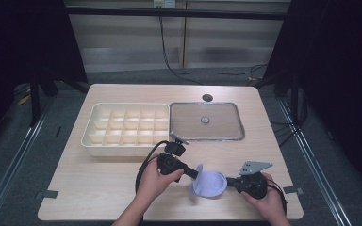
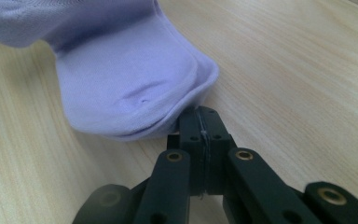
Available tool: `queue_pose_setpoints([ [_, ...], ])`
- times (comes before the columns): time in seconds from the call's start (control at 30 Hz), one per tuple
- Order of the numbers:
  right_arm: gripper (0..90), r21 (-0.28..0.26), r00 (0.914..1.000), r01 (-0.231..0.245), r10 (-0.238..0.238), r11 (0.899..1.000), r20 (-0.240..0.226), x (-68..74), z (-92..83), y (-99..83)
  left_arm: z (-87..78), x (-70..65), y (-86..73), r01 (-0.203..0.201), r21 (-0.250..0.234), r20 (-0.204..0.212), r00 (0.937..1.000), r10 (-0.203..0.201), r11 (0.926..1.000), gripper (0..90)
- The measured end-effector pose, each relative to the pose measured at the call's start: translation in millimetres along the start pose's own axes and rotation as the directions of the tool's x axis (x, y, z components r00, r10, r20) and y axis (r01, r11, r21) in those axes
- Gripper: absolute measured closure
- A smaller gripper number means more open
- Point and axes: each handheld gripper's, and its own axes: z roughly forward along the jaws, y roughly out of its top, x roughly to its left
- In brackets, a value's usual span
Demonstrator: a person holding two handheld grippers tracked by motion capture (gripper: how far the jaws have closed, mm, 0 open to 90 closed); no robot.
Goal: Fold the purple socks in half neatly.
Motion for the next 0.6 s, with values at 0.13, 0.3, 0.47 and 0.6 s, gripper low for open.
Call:
queue_pose_setpoints([
  [0.13, 89.4, 0.000, 1.0000, 0.005, -0.005, 1.000, -0.001, -0.1, 0.1, 0.2, 0.9, -1.9, 1.6, 0.002, 0.000, -0.001, 1.0000, -0.002, 1.0000, 82.1],
  [0.3, 89.4, 0.001, 1.0000, 0.005, -0.005, 1.000, -0.003, 0.2, 0.2, 0.3, 1.6, -3.3, 3.5, 0.003, 0.011, -0.005, 1.0000, -0.003, 0.9999, 82.6],
  [0.47, 89.4, 0.001, 1.0000, 0.007, -0.007, 1.000, -0.004, 0.4, 0.3, 0.4, 2.6, -4.6, 4.6, 0.005, 0.008, -0.002, 1.0000, -0.005, 1.0000, 82.6],
  [0.6, 89.4, 0.001, 1.0000, 0.006, -0.006, 1.000, -0.005, 0.6, 0.3, 0.4, 3.1, -6.0, 5.3, 0.000, 0.015, 0.000, 1.0000, 0.000, 0.9999, 82.6],
])
